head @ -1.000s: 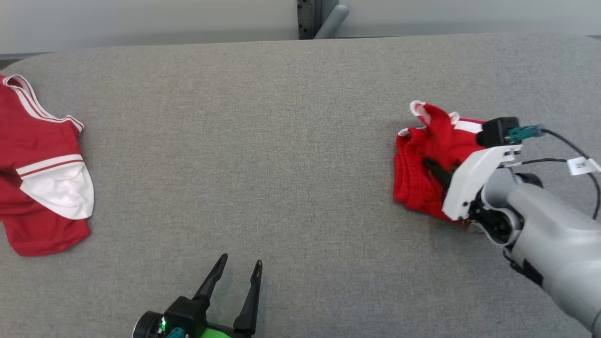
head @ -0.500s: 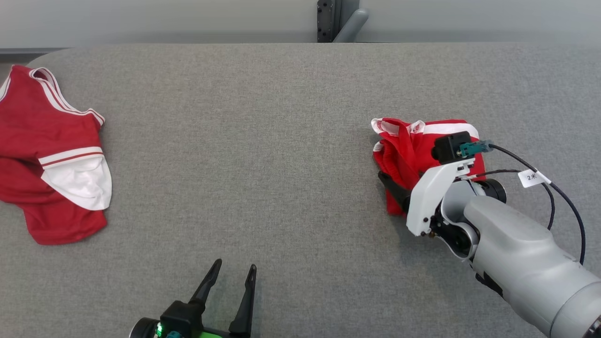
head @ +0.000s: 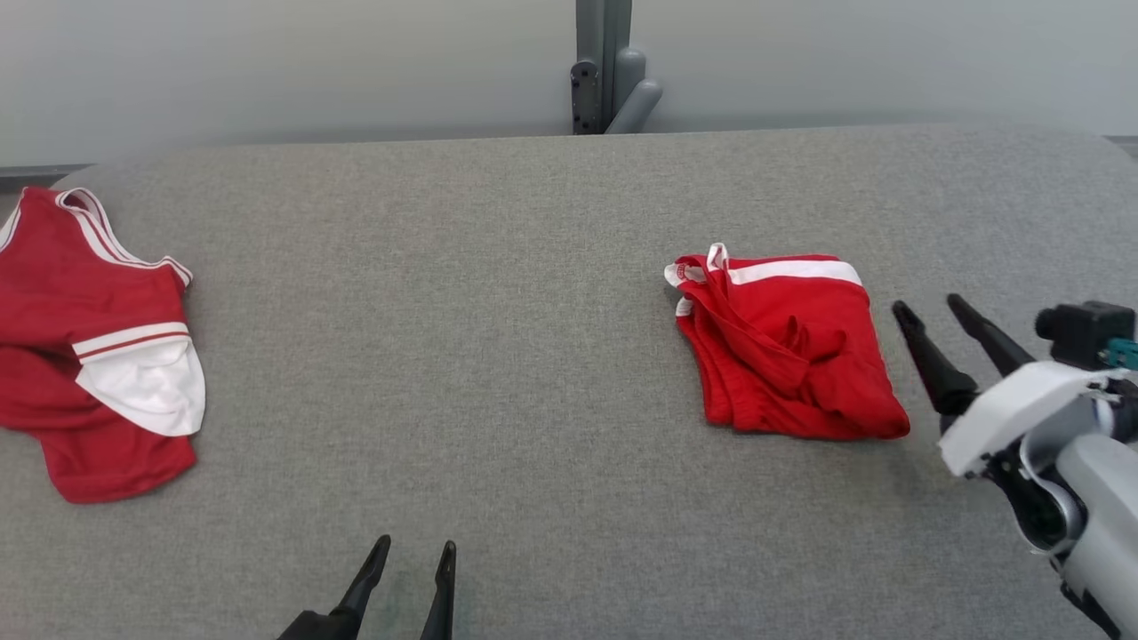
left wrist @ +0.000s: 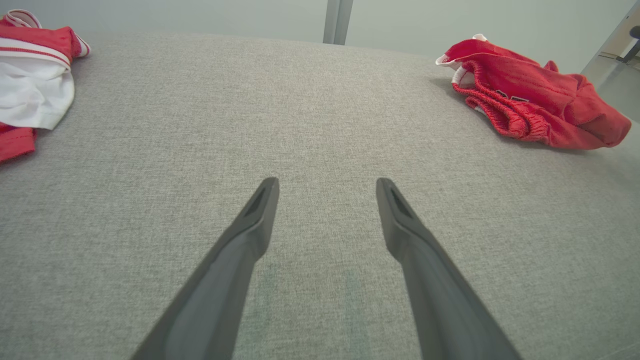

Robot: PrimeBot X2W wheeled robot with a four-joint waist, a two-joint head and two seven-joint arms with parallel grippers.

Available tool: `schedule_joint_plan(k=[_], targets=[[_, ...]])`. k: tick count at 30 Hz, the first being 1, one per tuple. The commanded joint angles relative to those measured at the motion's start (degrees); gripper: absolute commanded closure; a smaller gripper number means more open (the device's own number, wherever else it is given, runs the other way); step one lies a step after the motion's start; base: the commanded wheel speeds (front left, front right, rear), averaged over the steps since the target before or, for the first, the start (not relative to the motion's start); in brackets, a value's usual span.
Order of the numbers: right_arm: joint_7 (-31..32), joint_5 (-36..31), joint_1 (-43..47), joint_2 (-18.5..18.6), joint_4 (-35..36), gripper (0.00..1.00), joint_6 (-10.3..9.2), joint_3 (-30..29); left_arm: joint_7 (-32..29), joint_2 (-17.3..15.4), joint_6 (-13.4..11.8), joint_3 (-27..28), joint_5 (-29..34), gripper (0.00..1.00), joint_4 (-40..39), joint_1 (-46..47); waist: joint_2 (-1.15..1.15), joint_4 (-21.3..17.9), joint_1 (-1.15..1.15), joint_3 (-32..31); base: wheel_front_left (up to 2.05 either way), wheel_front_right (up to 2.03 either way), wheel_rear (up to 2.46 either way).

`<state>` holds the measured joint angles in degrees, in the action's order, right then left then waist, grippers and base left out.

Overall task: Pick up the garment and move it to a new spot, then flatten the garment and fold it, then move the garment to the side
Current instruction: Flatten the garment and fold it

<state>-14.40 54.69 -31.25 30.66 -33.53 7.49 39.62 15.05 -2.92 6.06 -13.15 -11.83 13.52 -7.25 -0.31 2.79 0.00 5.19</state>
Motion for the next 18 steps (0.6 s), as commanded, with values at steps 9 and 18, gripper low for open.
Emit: schedule_joint_plan(k=[9, 18], targets=[[-0.79, -30.19, 23.62, -8.1, 12.54, 0.0, -0.02, -43.17, 0.18, -0.01, -0.34, -0.11, -0.9, 0.0, -0.69, -1.54, 0.31, -2.7, 0.0, -2.23, 0.0, 0.0, 0.0], [-0.81, -54.43, 39.02, -22.1, 27.28, 0.0, -0.03, -57.14, 0.18, -0.03, -1.41, 1.59, -0.46, 0.0, -1.98, -1.78, 0.31, -1.39, 0.0, -3.85, 0.0, 0.0, 0.0]])
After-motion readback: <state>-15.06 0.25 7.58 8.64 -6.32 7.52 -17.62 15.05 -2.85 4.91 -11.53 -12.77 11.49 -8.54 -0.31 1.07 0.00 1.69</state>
